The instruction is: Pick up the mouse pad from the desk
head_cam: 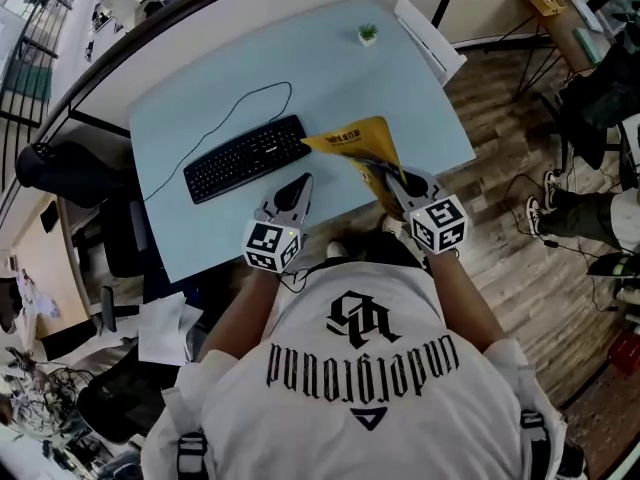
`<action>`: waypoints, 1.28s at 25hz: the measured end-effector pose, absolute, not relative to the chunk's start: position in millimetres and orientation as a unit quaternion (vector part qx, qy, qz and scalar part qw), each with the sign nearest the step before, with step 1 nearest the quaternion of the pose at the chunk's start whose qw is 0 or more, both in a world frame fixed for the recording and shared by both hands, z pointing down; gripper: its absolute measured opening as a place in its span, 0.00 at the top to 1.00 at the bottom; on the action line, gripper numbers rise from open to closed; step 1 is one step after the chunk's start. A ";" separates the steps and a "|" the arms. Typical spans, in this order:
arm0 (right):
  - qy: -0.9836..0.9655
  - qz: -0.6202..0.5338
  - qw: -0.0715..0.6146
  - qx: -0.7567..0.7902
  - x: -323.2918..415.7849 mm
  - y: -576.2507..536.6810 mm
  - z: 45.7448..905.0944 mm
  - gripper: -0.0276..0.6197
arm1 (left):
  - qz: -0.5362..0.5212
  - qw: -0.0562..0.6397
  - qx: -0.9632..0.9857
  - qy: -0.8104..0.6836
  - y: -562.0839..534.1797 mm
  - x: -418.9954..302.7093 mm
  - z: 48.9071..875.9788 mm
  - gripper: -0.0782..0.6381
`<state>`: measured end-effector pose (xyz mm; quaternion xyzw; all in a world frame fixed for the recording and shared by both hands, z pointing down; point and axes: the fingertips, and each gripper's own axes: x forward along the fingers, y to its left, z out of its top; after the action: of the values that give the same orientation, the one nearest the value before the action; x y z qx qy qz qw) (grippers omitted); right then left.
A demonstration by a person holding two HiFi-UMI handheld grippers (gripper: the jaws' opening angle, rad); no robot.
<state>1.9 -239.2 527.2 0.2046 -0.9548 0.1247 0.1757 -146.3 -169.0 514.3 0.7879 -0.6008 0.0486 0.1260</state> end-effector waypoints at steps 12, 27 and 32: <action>-0.959 0.099 0.175 0.200 47.8 -202.4 504.5 0.92 | 0.028 0.113 0.799 -0.589 -142.0 -102.1 492.8 0.88; -0.970 0.080 0.173 0.150 137.1 -189.5 494.9 0.92 | 0.022 0.130 0.780 -0.612 -122.2 -0.9 498.2 0.88; -0.975 0.067 0.164 0.131 174.5 -174.0 491.3 0.92 | 0.021 0.123 0.776 -0.619 -112.0 41.5 497.6 0.88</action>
<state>174.5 -174.0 491.3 0.1312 -0.9753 0.0671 0.1643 41.5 -112.0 497.6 0.7758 -0.6186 0.0213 0.1228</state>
